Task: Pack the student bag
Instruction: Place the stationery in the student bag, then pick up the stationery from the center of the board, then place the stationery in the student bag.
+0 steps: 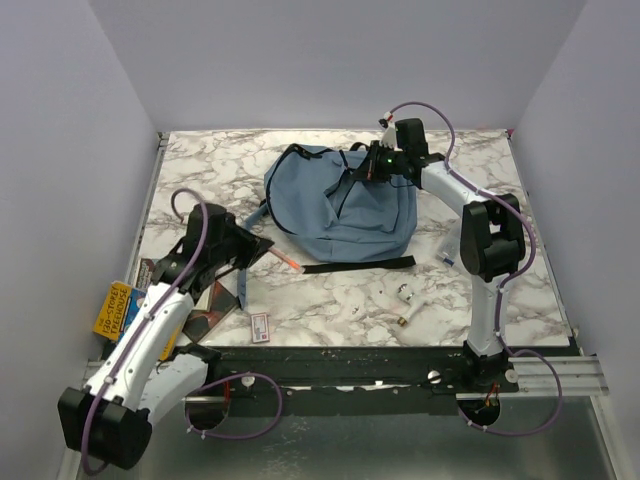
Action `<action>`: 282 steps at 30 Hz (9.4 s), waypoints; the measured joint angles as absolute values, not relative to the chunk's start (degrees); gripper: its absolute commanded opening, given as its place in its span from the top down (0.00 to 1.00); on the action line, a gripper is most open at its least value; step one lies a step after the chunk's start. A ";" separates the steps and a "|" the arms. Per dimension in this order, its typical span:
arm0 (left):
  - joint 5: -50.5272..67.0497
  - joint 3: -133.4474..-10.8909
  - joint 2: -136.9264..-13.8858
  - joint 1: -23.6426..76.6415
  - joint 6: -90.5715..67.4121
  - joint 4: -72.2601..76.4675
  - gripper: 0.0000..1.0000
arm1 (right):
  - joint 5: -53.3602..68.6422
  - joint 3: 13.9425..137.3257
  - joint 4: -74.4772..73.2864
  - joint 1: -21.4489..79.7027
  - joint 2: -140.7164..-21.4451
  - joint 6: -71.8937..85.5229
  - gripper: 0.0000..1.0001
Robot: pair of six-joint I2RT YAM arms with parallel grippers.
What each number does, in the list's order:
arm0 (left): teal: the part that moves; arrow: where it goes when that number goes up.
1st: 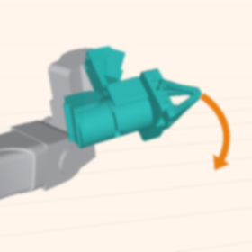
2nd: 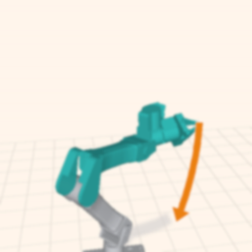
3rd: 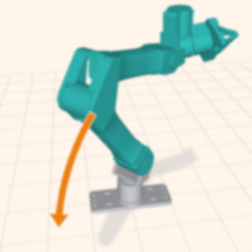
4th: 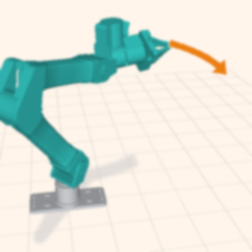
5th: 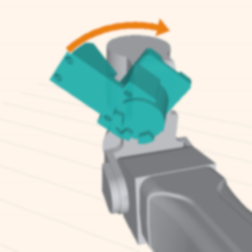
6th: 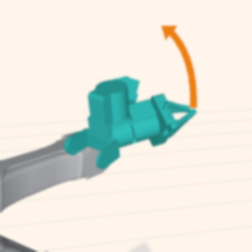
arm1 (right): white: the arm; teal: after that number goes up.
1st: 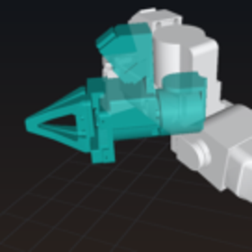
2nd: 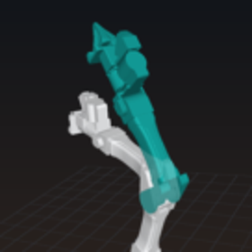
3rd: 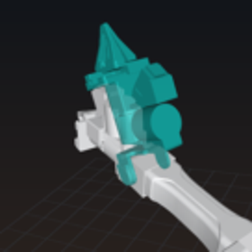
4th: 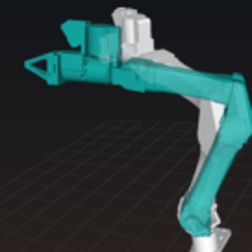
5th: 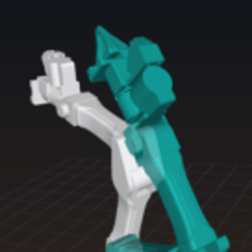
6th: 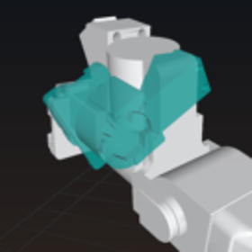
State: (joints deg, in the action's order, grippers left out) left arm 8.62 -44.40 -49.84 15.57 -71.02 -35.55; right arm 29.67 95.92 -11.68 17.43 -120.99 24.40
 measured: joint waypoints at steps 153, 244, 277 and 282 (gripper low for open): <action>19.11 -104.75 -108.47 23.11 -38.96 -33.95 0.18 | 29.65 88.64 -8.62 17.17 -113.14 28.18 0.99; -2.02 -39.70 -77.32 44.73 -54.63 -42.46 0.39 | 30.70 88.01 -7.97 17.32 -112.22 27.55 0.99; -3.46 -67.44 -82.65 37.98 -45.93 -45.98 0.62 | 30.98 88.01 -7.73 17.32 -112.16 27.53 0.99; -3.90 -80.18 -88.60 34.06 -41.43 -45.34 0.63 | 31.24 88.01 -7.68 17.39 -112.16 27.55 0.99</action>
State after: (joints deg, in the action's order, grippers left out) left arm -3.90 -80.18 -88.60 34.06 -41.43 -45.34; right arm 31.24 88.01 -7.68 17.39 -112.16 27.55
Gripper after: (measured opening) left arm 0.419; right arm 0.012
